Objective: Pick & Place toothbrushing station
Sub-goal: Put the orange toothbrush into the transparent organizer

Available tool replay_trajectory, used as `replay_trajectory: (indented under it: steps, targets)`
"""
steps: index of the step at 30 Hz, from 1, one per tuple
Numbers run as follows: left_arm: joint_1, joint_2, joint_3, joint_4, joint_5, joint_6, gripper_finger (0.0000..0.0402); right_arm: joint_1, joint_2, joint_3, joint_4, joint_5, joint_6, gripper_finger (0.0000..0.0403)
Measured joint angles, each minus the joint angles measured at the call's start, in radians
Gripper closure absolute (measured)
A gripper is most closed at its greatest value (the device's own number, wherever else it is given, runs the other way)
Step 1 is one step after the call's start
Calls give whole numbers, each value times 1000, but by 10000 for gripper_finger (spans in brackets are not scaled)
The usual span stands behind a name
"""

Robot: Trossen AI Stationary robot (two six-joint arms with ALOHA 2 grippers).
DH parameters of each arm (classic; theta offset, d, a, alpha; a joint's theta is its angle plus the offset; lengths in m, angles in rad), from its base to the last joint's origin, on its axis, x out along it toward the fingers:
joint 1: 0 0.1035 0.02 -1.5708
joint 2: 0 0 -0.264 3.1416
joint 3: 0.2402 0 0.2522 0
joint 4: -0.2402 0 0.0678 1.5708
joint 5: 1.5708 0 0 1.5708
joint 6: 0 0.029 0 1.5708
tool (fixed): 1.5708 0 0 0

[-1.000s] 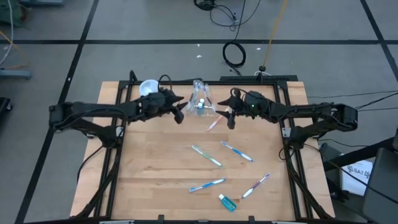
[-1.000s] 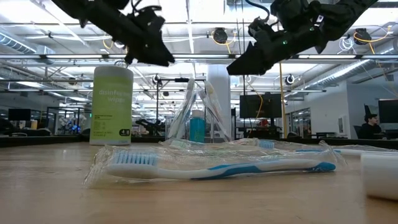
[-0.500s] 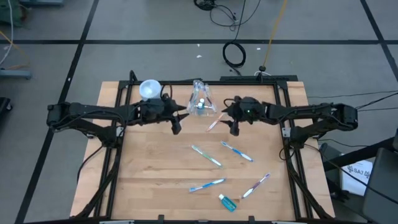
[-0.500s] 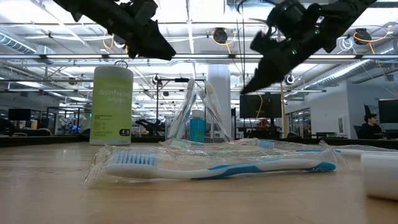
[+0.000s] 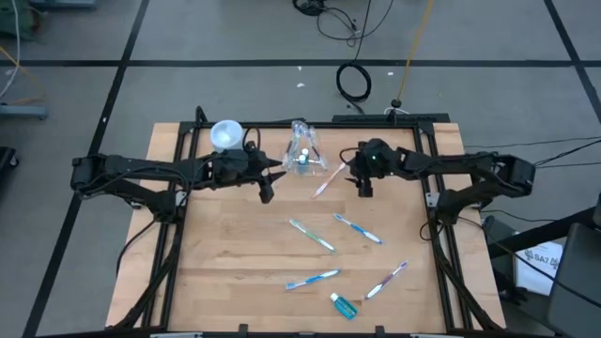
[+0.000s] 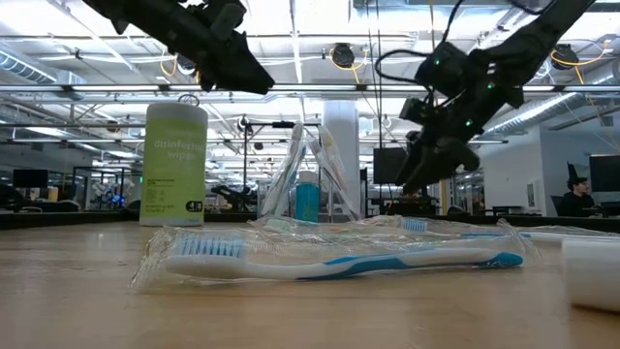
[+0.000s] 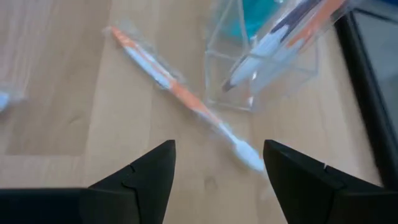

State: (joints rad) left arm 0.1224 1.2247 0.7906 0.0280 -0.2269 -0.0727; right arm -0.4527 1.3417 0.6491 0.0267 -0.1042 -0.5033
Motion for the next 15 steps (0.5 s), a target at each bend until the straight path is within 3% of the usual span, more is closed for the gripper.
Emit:
replay_trajectory:
  steps: [15]
  targets:
    - [1, 0, 0, 52, -4, 54, 245, -115, 195, 30, 139, -57, -112, 149]
